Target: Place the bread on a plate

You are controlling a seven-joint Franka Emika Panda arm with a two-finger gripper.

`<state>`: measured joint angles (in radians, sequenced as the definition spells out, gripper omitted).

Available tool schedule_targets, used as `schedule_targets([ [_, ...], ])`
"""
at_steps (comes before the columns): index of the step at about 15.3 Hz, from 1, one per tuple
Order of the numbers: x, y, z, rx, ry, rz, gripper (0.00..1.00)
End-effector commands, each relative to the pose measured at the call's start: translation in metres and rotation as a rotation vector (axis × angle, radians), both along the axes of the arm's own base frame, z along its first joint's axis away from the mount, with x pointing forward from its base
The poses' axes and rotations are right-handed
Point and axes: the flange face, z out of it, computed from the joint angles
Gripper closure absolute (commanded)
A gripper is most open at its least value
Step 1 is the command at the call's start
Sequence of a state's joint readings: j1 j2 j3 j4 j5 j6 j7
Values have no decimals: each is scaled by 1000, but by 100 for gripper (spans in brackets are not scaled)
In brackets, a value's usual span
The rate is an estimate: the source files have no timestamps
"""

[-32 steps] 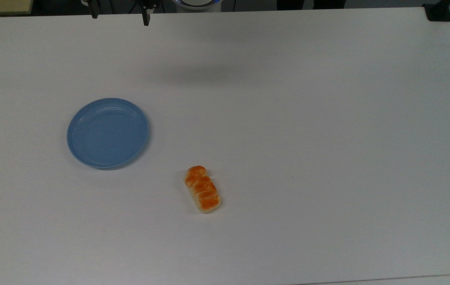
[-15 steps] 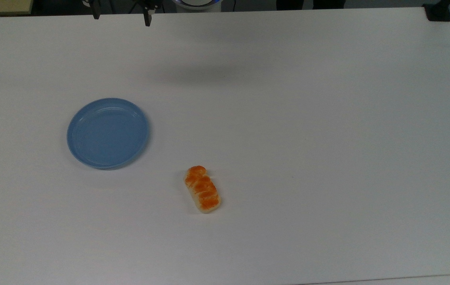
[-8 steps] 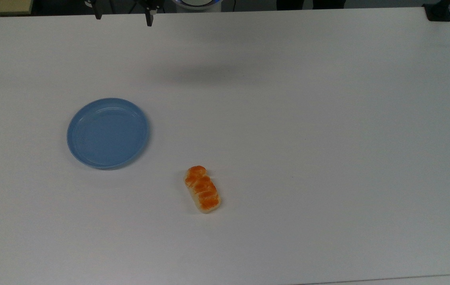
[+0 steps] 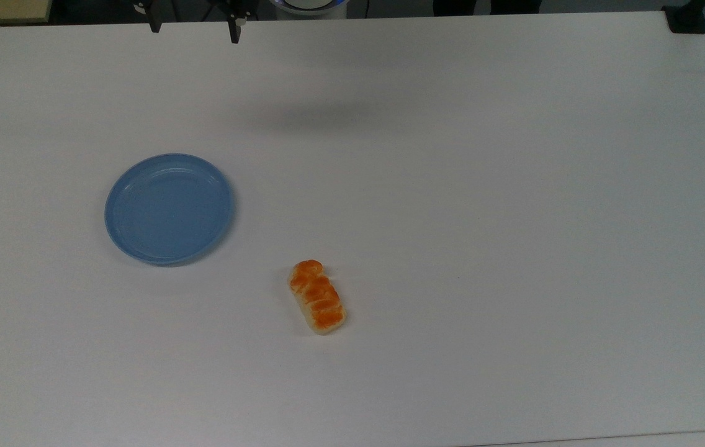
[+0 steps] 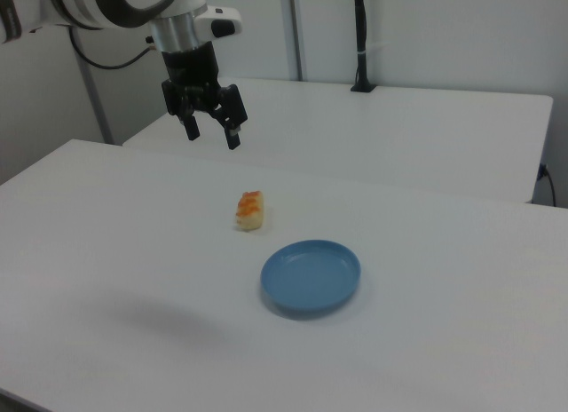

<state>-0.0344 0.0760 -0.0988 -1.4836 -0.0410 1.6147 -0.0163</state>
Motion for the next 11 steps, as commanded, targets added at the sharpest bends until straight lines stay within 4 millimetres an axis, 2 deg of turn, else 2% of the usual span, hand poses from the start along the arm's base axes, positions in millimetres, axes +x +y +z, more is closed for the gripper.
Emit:
schedule_targets([
  [1, -2, 4, -5, 20, 10, 22, 0],
  [3, -1, 5, -7, 20, 15, 23, 0],
  [9, 38, 7, -51, 10, -10, 39, 0],
  [11, 50, 20, -71, 5, 18, 107, 0],
])
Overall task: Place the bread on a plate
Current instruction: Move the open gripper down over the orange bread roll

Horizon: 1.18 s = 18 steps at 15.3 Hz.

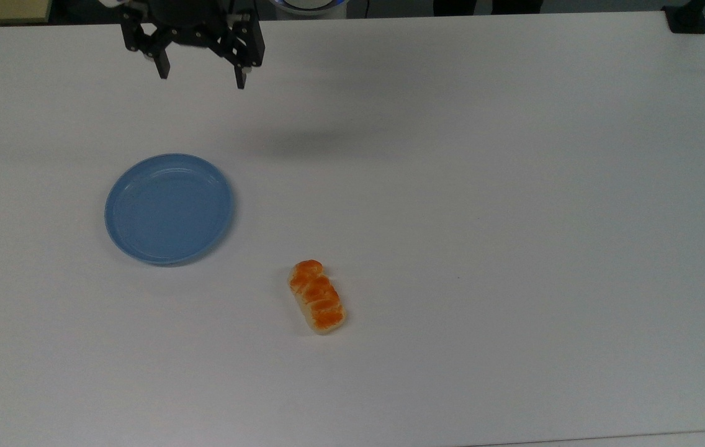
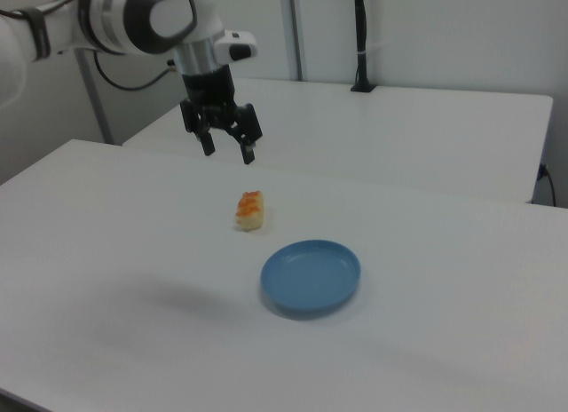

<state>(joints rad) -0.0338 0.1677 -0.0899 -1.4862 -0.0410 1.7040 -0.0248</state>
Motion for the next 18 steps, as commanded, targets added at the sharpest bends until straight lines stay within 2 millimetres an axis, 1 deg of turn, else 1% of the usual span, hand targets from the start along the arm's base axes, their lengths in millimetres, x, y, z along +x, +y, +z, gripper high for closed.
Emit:
schedule_targets([
  [1, 22, 21, -24, 10, 7, 115, 0],
  [2, 28, 23, -30, 11, 9, 125, 0],
  [3, 34, 28, -30, 7, -20, 137, 0],
  [4, 40, 36, -31, 5, -49, 166, 0],
  [5, 46, 44, -36, -1, -65, 195, 0],
  [6, 50, 48, -41, -5, -73, 219, 0],
  [8, 58, 56, -42, -17, -93, 273, 0],
  [9, 63, 67, -45, -31, -91, 314, 0],
  [12, 85, 77, -67, -75, -71, 362, 0],
  [15, 101, 83, -91, -93, -51, 383, 0],
  [16, 105, 93, -97, -94, -56, 399, 0],
  [17, 109, 98, -106, -99, -59, 408, 0],
  [18, 115, 106, -121, -116, -54, 425, 0],
])
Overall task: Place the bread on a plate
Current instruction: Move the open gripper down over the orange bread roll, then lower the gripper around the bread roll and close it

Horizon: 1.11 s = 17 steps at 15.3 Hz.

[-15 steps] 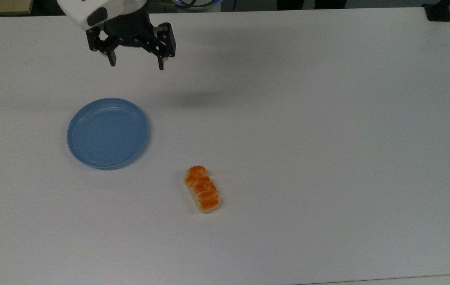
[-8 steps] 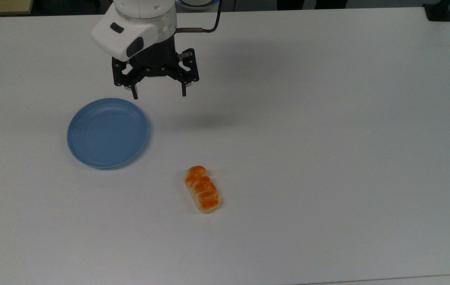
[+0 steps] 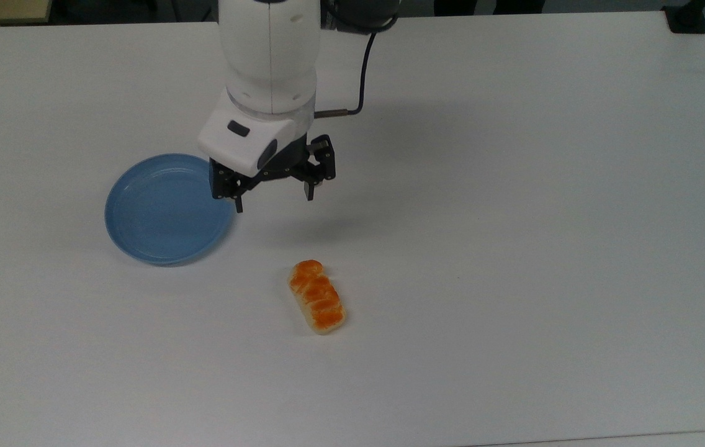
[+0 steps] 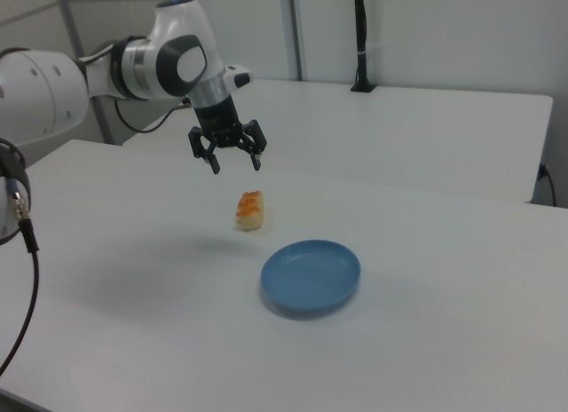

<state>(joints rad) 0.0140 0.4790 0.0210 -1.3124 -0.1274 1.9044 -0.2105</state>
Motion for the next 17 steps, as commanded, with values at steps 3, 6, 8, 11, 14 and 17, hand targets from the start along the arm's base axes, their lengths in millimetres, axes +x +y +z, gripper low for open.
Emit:
schedule_targets([
  [3, 28, 31, -36, -46, -15, 72, 0],
  [6, 36, 38, -61, -48, -1, 80, 0],
  [8, 41, 42, -77, -48, -3, 85, 0],
  [11, 58, 43, -99, -36, -36, 17, 0],
  [14, 60, 52, -107, -34, -43, 17, 0],
  [17, 61, 54, -124, -29, -31, -3, 0],
])
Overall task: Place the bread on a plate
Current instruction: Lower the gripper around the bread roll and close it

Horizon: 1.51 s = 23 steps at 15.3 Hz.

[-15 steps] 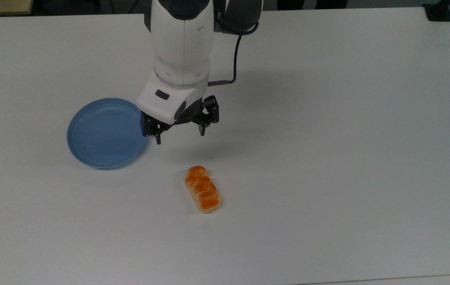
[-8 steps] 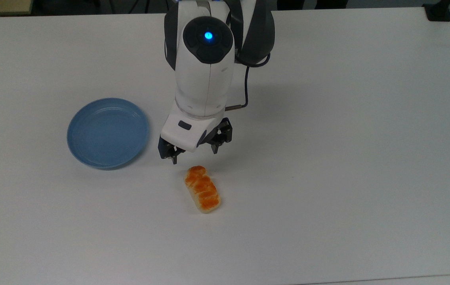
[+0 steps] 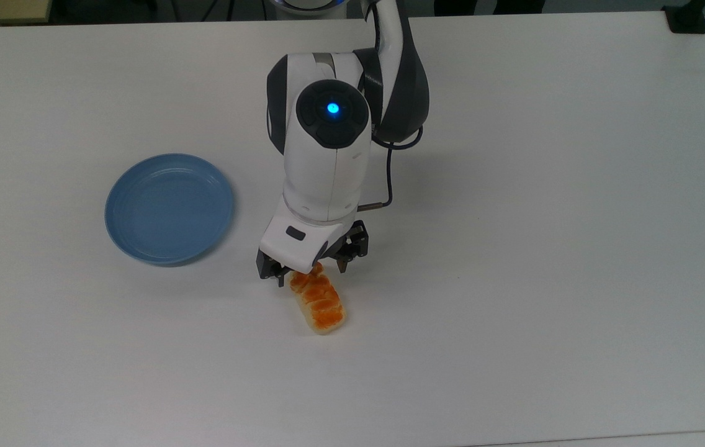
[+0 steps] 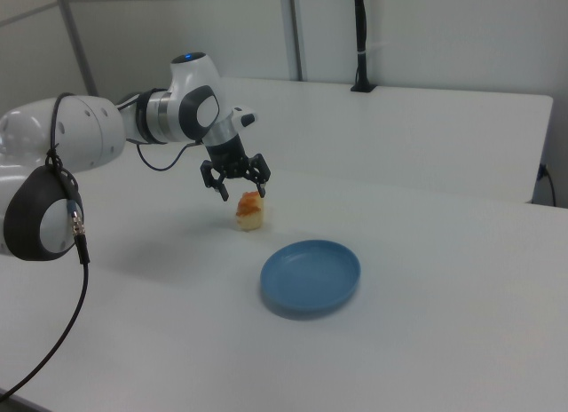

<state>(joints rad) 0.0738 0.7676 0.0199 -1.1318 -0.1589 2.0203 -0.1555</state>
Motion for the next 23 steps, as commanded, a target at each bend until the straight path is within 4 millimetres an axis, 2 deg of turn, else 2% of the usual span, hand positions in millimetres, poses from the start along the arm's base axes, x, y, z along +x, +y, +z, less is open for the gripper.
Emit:
schedule_targets([
  [1, 6, 10, -14, -13, -19, -28, 0],
  [4, 5, 11, -17, -11, -18, -28, 0],
  [6, 7, 10, -29, -10, -12, -37, 0],
  [14, 9, 6, -45, -39, -23, -32, 0],
  [16, 9, 7, -52, -41, -20, -39, 8],
  [18, 9, 8, -52, -37, -23, -56, 34],
  [21, 8, 10, -51, -31, -25, -91, 56],
  [23, 7, 10, -43, -30, -25, -94, 58],
])
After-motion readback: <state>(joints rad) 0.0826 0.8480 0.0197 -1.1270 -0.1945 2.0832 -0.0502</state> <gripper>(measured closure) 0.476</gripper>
